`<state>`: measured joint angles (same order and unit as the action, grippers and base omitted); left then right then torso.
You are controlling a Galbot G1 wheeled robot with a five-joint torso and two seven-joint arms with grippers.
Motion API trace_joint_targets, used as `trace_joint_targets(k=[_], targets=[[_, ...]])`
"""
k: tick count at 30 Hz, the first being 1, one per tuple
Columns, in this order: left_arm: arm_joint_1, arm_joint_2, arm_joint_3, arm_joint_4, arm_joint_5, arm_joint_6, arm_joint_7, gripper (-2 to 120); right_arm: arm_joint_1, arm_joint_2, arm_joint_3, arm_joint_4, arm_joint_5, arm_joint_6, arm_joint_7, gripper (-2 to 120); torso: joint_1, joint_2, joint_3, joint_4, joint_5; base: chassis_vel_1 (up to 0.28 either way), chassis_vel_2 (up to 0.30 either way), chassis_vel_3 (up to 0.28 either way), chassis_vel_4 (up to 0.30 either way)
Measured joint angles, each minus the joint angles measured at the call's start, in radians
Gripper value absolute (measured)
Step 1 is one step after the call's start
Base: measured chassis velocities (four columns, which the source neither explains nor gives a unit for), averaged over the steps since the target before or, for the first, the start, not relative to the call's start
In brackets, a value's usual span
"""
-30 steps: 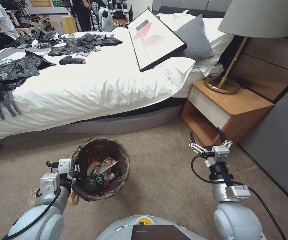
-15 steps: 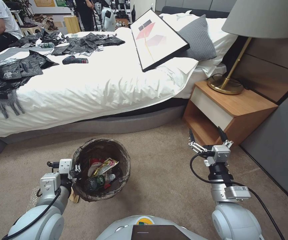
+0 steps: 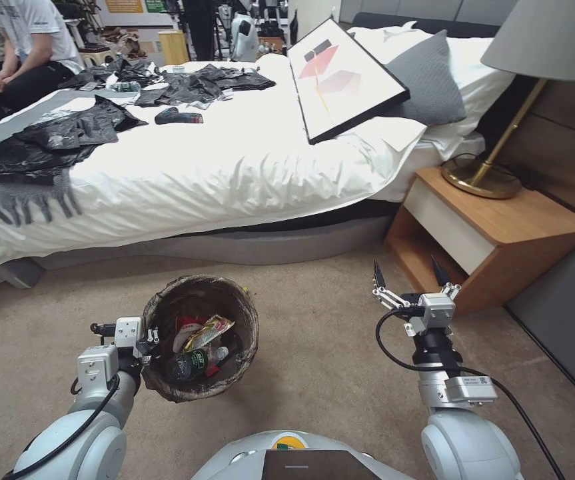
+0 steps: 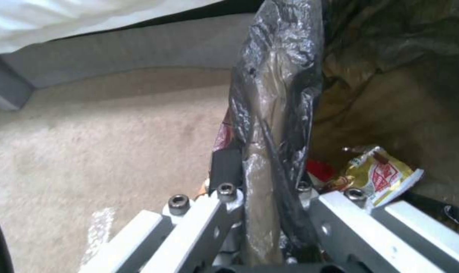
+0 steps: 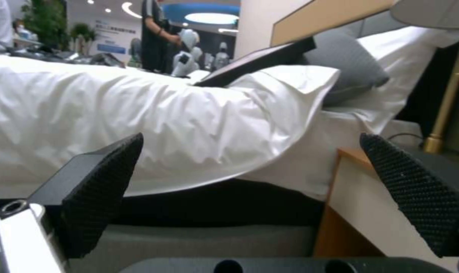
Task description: Pick up the trash bin, then pick up the garbage from the floor and place it into the trash bin.
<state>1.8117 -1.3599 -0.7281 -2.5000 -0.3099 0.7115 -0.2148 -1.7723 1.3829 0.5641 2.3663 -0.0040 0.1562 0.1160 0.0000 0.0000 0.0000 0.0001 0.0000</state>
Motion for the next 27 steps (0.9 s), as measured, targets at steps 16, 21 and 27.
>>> trace_joint_targets(k=[16,21,27], targets=[[0.007,-0.01,-0.003,0.0,0.004,-0.005,-0.003,3,-0.004,-0.004,0.006,-0.012,0.011,0.009,0.002,100,0.0,0.0,0.0,-0.0001,0.0,0.053,0.062,0.062,0.063],[0.01,-0.01,-0.004,0.0,0.005,-0.006,-0.003,3,-0.006,-0.004,0.005,-0.014,0.011,0.01,0.002,100,0.0,0.0,0.0,-0.0001,0.0,0.051,0.078,0.061,0.058],[0.011,-0.01,-0.004,0.0,0.006,-0.008,-0.003,3,-0.006,-0.007,0.004,-0.017,0.012,0.01,0.003,100,0.0,0.0,0.0,0.0,0.0,0.071,0.061,0.054,0.06]])
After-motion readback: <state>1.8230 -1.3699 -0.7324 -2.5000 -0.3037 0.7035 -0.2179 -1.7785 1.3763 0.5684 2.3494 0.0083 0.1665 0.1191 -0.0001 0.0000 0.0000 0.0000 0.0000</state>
